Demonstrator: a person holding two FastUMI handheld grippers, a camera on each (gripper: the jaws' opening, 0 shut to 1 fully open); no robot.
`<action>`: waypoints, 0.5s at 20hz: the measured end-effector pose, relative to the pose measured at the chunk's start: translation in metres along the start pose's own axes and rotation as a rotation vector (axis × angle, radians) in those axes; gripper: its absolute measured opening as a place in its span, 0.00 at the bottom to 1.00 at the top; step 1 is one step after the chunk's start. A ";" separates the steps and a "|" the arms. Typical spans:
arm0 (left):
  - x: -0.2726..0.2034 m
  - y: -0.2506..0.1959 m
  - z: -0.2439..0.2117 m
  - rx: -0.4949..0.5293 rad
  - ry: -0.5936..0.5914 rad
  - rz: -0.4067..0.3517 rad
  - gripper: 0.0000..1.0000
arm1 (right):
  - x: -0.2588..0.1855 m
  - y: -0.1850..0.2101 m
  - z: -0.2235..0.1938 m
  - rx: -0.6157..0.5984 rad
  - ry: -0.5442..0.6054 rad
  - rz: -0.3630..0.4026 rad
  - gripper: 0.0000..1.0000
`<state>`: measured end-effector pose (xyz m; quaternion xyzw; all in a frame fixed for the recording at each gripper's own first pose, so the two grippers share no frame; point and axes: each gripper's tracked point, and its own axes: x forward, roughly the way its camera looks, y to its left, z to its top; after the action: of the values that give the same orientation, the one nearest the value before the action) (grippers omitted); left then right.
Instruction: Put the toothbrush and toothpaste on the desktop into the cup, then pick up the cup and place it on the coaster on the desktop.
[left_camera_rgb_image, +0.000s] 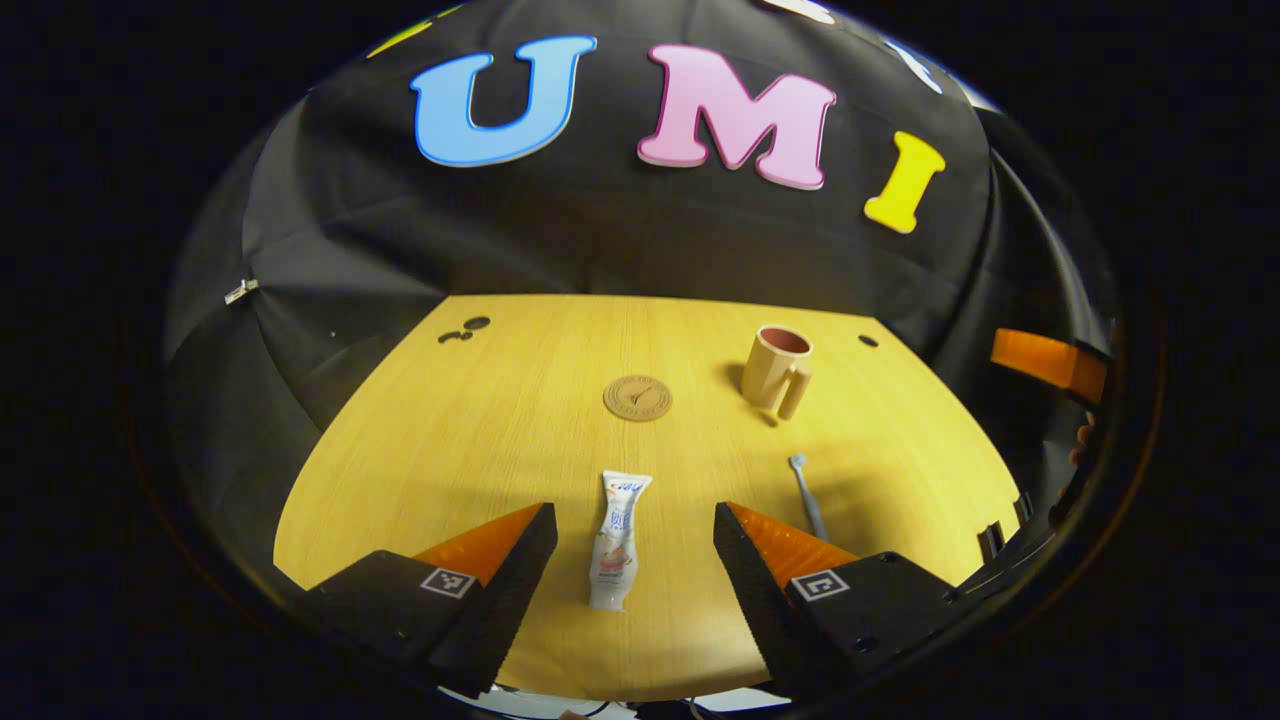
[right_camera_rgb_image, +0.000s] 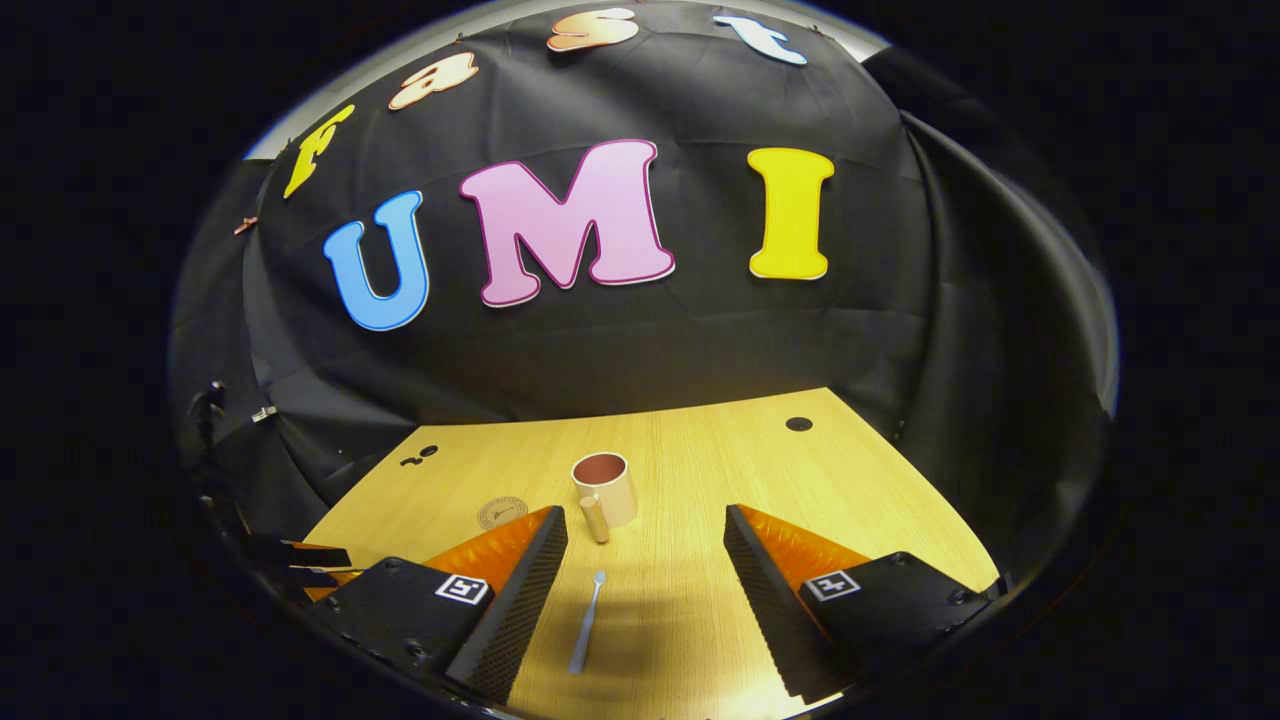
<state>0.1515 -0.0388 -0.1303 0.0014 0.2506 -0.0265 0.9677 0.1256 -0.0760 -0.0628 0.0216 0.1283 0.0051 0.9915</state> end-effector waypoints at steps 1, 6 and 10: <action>0.011 0.003 -0.004 0.001 0.025 0.005 0.98 | 0.005 -0.002 -0.001 -0.003 0.010 0.003 0.97; 0.062 0.013 -0.032 0.004 0.178 0.023 0.98 | 0.020 -0.016 -0.012 -0.026 0.062 0.017 0.97; 0.091 0.020 -0.050 0.018 0.269 0.043 0.95 | 0.029 -0.023 -0.028 -0.016 0.119 0.026 0.97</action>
<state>0.2077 -0.0229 -0.2187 0.0188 0.3776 -0.0076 0.9257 0.1463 -0.0978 -0.0978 0.0149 0.1869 0.0200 0.9821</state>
